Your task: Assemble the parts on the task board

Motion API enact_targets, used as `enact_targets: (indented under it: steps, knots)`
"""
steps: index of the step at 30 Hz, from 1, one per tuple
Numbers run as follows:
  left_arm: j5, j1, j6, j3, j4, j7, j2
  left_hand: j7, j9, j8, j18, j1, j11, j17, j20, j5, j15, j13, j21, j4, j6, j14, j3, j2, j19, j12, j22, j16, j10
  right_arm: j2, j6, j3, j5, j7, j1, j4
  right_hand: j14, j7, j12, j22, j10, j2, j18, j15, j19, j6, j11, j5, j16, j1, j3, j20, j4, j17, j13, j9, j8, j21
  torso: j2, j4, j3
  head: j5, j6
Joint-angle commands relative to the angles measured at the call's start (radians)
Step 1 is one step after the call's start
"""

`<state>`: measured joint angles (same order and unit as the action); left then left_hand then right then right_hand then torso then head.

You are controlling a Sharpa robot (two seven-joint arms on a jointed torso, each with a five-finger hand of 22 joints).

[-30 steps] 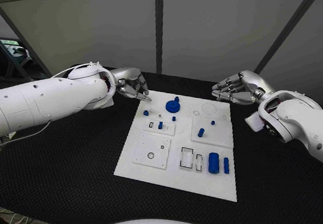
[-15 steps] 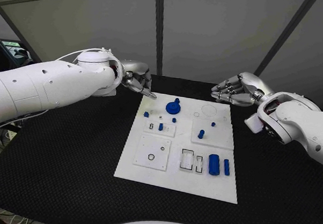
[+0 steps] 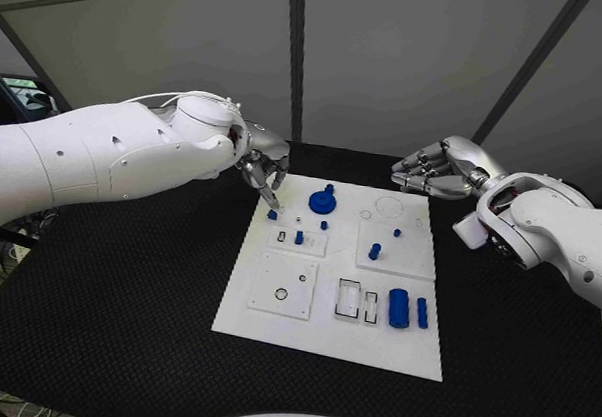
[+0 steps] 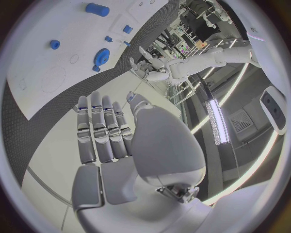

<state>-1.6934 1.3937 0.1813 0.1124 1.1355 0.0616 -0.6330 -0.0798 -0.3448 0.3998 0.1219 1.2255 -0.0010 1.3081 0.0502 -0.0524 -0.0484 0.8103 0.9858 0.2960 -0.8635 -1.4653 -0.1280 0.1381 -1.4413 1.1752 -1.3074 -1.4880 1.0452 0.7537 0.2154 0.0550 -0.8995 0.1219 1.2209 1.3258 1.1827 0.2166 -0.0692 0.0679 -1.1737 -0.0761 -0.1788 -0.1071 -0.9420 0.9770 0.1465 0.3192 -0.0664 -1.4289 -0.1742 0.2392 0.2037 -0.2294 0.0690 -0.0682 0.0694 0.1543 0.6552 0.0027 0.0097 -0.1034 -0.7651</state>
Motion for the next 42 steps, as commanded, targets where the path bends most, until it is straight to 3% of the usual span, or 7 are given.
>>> enact_targets:
  steps: [1,9,15,18,24,30,42]
  knots:
    - [-0.107,0.01,0.068,0.017,0.011,0.019,0.002,-0.001,0.002,-0.007,-0.027,-0.018,0.002,0.149,0.0,0.004,-0.004,-0.002,-0.007,0.0,0.006,-0.041,-0.005,-0.006,0.008,-0.008,-0.125,0.006,-0.009,-0.002,-0.001,0.0,-0.003,0.005,0.002,0.0,-0.008,-0.002,-0.004,0.0,0.007,0.011,-0.006,0.002,-0.006,-0.007,0.0,0.004,0.001,0.002,-0.004,0.001,0.0,0.001,-0.001,-0.001,0.002,-0.006,0.0,0.0018,0.0004,0.0,-0.001]
    - [-0.121,0.022,0.105,0.051,0.036,0.034,0.008,0.003,0.003,-0.007,-0.025,-0.025,0.002,0.147,0.002,0.003,-0.003,-0.003,-0.025,-0.003,-0.003,-0.039,0.003,-0.018,0.012,-0.009,-0.122,0.008,-0.012,-0.007,-0.001,0.0,-0.004,0.004,0.002,-0.001,-0.008,-0.002,-0.004,0.0,0.007,0.011,-0.006,0.002,-0.006,-0.007,0.0,0.004,0.001,0.002,-0.004,0.001,0.0,0.001,-0.001,-0.001,0.002,-0.006,0.0,0.001,0.0002,-0.003,-0.004]
    - [-0.126,0.025,0.083,0.067,0.032,0.044,0.014,0.004,0.005,-0.012,-0.026,-0.011,0.001,0.148,0.002,0.001,-0.003,-0.003,-0.016,-0.003,-0.001,-0.039,0.017,-0.026,0.009,-0.009,-0.124,0.007,-0.013,-0.008,0.0,0.0,-0.004,0.005,0.002,0.0,-0.008,-0.002,-0.004,0.0,0.007,0.011,-0.006,0.002,-0.006,-0.007,0.0,0.004,0.001,0.002,-0.004,0.001,0.0,0.001,-0.001,-0.001,0.002,-0.006,0.0,0.0016,-0.0001,0.0,-0.006]
    - [-0.136,0.025,0.073,0.075,0.026,0.05,0.02,0.004,0.006,-0.013,-0.026,-0.011,0.001,0.15,0.003,-0.034,-0.003,0.001,-0.015,-0.003,-0.005,-0.041,0.026,-0.036,0.007,-0.007,-0.126,0.005,-0.01,-0.008,0.0,0.0,-0.004,0.005,0.002,0.0,-0.008,-0.002,-0.004,0.0,0.007,0.011,-0.006,0.002,-0.006,-0.007,0.0,0.004,0.001,0.002,-0.004,0.001,0.0,0.001,-0.001,-0.001,0.002,-0.006,0.0,0.0019,-0.0001,0.001,-0.007]
    - [-0.155,0.026,0.058,0.095,0.023,0.061,0.03,0.007,0.006,-0.012,-0.027,-0.006,-0.001,0.152,0.003,-0.048,-0.003,0.005,-0.014,-0.005,-0.009,-0.042,0.031,-0.041,0.006,-0.005,-0.128,0.004,-0.007,-0.009,0.0,0.0,-0.004,0.006,0.002,0.001,-0.008,-0.002,-0.004,0.0,0.007,0.011,-0.006,0.002,-0.007,-0.007,0.0,0.004,0.001,0.004,-0.004,0.001,0.001,0.002,-0.001,-0.001,0.002,-0.007,0.0,0.001,0.0,0.001,-0.008]
    - [-0.178,0.025,0.021,0.102,0.013,0.064,0.038,0.013,0.006,-0.013,-0.026,0.022,-0.006,0.155,0.002,-0.049,-0.007,0.009,-0.015,-0.008,-0.011,-0.043,0.042,-0.047,0.004,-0.003,-0.129,0.001,-0.004,-0.009,-0.001,0.0,-0.004,0.006,0.002,0.001,-0.008,-0.002,-0.004,0.0,0.007,0.011,-0.006,0.002,-0.007,-0.007,0.0,0.004,0.001,0.004,-0.004,0.001,0.001,0.002,-0.001,-0.001,0.002,-0.007,0.0,0.0025,-0.0008,0.002,-0.008]
    - [-0.222,0.025,0.009,0.105,-0.01,0.055,0.05,0.014,0.008,-0.017,-0.026,0.045,-0.007,0.155,0.001,-0.048,-0.008,0.01,-0.019,-0.01,-0.007,-0.044,0.048,-0.05,0.003,-0.003,-0.129,0.001,-0.002,-0.01,-0.001,0.0,-0.004,0.006,0.002,0.001,-0.008,-0.002,-0.004,0.0,0.007,0.011,-0.006,0.002,-0.007,-0.007,0.0,0.004,0.001,0.004,-0.004,0.001,0.001,0.002,-0.001,-0.001,0.002,-0.007,-0.001,0.0021,-0.0006,0.004,-0.01]
